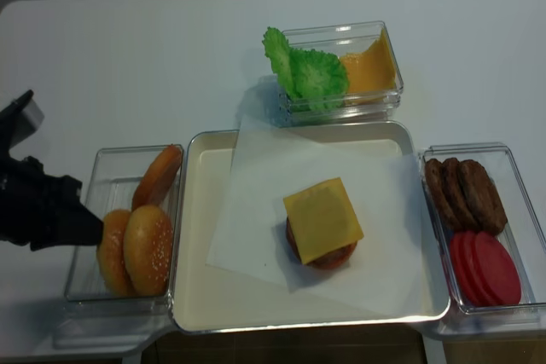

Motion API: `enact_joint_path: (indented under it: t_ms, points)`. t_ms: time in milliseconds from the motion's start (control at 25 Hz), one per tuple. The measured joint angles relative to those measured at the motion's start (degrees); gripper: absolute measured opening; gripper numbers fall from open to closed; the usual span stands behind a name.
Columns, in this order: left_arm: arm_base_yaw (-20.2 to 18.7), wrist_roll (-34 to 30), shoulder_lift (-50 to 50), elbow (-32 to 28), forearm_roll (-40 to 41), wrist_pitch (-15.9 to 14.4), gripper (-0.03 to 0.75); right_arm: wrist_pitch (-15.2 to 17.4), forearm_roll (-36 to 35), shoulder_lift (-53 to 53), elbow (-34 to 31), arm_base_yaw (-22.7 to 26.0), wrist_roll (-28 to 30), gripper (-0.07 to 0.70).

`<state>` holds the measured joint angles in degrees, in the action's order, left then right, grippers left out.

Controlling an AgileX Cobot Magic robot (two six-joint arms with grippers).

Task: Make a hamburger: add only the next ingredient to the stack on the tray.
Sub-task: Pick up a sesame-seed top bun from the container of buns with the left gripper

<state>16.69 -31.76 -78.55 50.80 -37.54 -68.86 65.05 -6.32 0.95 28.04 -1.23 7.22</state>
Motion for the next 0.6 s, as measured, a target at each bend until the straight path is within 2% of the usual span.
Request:
enact_joint_path:
  t_ms: [600]
  points:
    - [0.0, -1.3, 0.0, 0.0, -2.5, -0.1, -0.032, 0.0, 0.0, 0.0, 0.0, 0.0, 0.2, 0.428]
